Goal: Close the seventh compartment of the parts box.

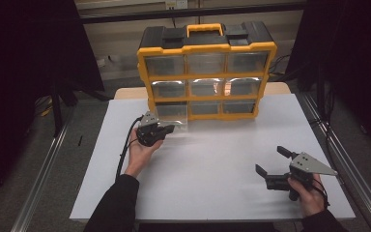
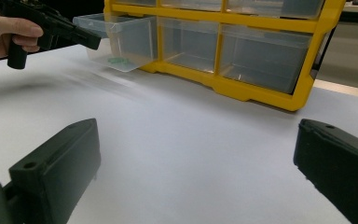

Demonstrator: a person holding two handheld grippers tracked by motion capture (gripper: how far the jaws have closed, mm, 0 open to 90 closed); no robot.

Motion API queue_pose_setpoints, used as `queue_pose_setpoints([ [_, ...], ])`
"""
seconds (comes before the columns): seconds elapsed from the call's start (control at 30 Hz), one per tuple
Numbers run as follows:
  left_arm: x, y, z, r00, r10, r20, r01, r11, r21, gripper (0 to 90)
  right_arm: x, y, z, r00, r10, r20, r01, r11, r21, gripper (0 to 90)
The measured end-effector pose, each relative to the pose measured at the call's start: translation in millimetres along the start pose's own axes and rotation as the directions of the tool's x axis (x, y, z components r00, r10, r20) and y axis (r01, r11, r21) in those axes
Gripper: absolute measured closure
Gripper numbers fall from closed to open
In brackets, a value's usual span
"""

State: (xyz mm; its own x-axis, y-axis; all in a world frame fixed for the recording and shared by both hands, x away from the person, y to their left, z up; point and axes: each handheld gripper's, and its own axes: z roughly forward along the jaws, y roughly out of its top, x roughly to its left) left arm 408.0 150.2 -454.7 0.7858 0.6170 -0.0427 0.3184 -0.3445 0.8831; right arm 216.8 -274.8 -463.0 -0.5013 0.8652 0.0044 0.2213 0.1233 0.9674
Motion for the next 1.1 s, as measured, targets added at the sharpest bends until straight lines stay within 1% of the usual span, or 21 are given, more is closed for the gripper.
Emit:
queue_pose_setpoints([
  [0.03, 0.1, -0.1, 0.6, 0.9999, 0.004, -0.011, -0.004, 1.0, -0.006, 90.0, 0.0, 0.0, 0.0, 1.0, 0.001, 0.002, -0.001, 1.0, 0.0, 0.4],
  [0.07, 0.2, -0.1, 1.3, 1.0, -0.008, -0.004, 0.008, 0.9999, -0.006, 90.0, 0.0, 0.0, 0.1, 1.0, 0.004, 0.0, -0.004, 1.0, 0.001, 0.4],
  [0.1, 0.7, 0.1, 2.0, 1.0, -0.004, 0.003, 0.004, 1.0, -0.008, 90.0, 0.1, 0.0, 0.2, 1.0, 0.007, 0.001, -0.007, 1.0, 0.0, 0.4],
  [0.13, 0.6, 0.8, 2.6, 1.0, 0.003, -0.002, -0.003, 1.0, -0.004, 90.0, -0.1, -0.1, 0.1, 1.0, 0.002, -0.001, -0.002, 1.0, 0.002, 0.4],
  [0.17, -0.6, 1.2, 3.1, 1.0, -0.005, -0.002, 0.005, 1.0, -0.002, 90.0, 0.3, 0.0, 0.1, 1.0, 0.006, 0.002, -0.006, 1.0, -0.001, 0.4],
  [0.23, 0.2, 2.2, 3.8, 1.0, 0.008, 0.0, -0.008, 1.0, -0.005, 90.0, 0.3, -0.1, 0.2, 1.0, 0.006, 0.003, -0.006, 1.0, -0.001, 0.4],
  [0.27, -0.8, 2.7, 4.0, 0.9999, 0.003, -0.01, -0.003, 1.0, 0.003, 90.0, -0.1, -0.1, 0.0, 1.0, 0.001, -0.001, -0.001, 1.0, 0.0, 0.4],
  [0.3, -0.7, 2.8, 5.0, 1.0, 0.003, -0.003, -0.003, 1.0, -0.003, 90.0, 0.0, -0.1, -0.2, 1.0, 0.002, -0.002, -0.002, 1.0, 0.003, 0.4],
  [0.33, -0.6, 3.3, 5.5, 0.9999, 0.013, -0.006, -0.013, 0.9999, -0.002, 90.0, 0.3, 0.0, -0.1, 1.0, 0.007, 0.0, -0.007, 1.0, 0.001, 0.4],
  [0.4, -1.1, 4.3, 5.4, 0.9998, 0.017, -0.01, -0.017, 0.9998, 0.009, 90.0, 0.3, 0.0, 0.0, 1.0, 0.006, 0.001, -0.006, 1.0, -0.001, 0.4],
  [0.43, -1.5, 4.4, 6.0, 0.9999, 0.009, -0.005, -0.009, 1.0, 0.002, 90.0, 0.3, 0.0, 0.1, 1.0, 0.006, 0.002, -0.006, 1.0, 0.0, 0.4],
  [0.6, -0.3, 6.6, 6.2, 0.9995, 0.03, -0.008, -0.03, 0.9995, 0.014, 90.0, 0.4, -0.1, 0.1, 1.0, 0.009, 0.002, -0.009, 1.0, 0.003, 0.4],
  [0.63, 0.1, 7.0, 5.9, 0.9994, 0.031, -0.013, -0.031, 0.9994, 0.017, 90.0, 0.2, -0.1, 0.1, 1.0, 0.007, 0.0, -0.007, 1.0, 0.001, 0.4],
  [0.67, 0.1, 7.3, 5.9, 0.9997, 0.02, -0.013, -0.02, 0.9997, 0.012, 90.0, 0.2, -0.1, 0.0, 1.0, 0.009, 0.001, -0.009, 1.0, 0.003, 0.4],
  [0.77, 1.3, 8.5, 5.9, 0.9992, 0.036, -0.021, -0.035, 0.9992, 0.016, 90.0, 0.1, -0.1, 0.3, 1.0, 0.008, 0.0, -0.008, 1.0, 0.002, 0.4],
  [0.83, 1.3, 9.4, 6.2, 0.9996, 0.025, -0.013, -0.025, 0.9997, 0.008, 90.0, 0.3, -0.1, 0.3, 1.0, 0.009, -0.001, -0.009, 1.0, 0.002, 0.4],
  [0.9, 2.1, 9.9, 6.5, 0.9993, 0.033, -0.018, -0.032, 0.9994, 0.01, 90.0, 0.3, 0.0, 0.2, 1.0, 0.008, 0.0, -0.008, 1.0, 0.002, 0.4],
  [0.93, 1.1, 9.8, 7.2, 0.9997, 0.017, -0.016, -0.017, 0.9998, 0.006, 90.0, 0.3, -0.1, 0.3, 1.0, 0.008, 0.0, -0.008, 1.0, 0.002, 0.4],
  [1.0, 1.4, 10.4, 7.6, 0.9997, 0.021, -0.016, -0.021, 0.9997, 0.011, 90.0, 0.1, -0.1, 0.5, 1.0, 0.007, 0.001, -0.007, 1.0, 0.001, 0.4],
  [1.03, 2.0, 11.0, 7.6, 0.9994, 0.032, -0.016, -0.032, 0.9994, 0.014, 90.0, 0.1, -0.1, 0.7, 1.0, 0.006, 0.002, -0.006, 1.0, 0.001, 0.4],
  [1.1, 2.2, 11.5, 7.7, 0.9992, 0.031, -0.023, -0.031, 0.9994, 0.013, 90.0, 0.2, -0.2, 0.8, 1.0, 0.004, 0.0, -0.004, 1.0, 0.001, 0.4],
])
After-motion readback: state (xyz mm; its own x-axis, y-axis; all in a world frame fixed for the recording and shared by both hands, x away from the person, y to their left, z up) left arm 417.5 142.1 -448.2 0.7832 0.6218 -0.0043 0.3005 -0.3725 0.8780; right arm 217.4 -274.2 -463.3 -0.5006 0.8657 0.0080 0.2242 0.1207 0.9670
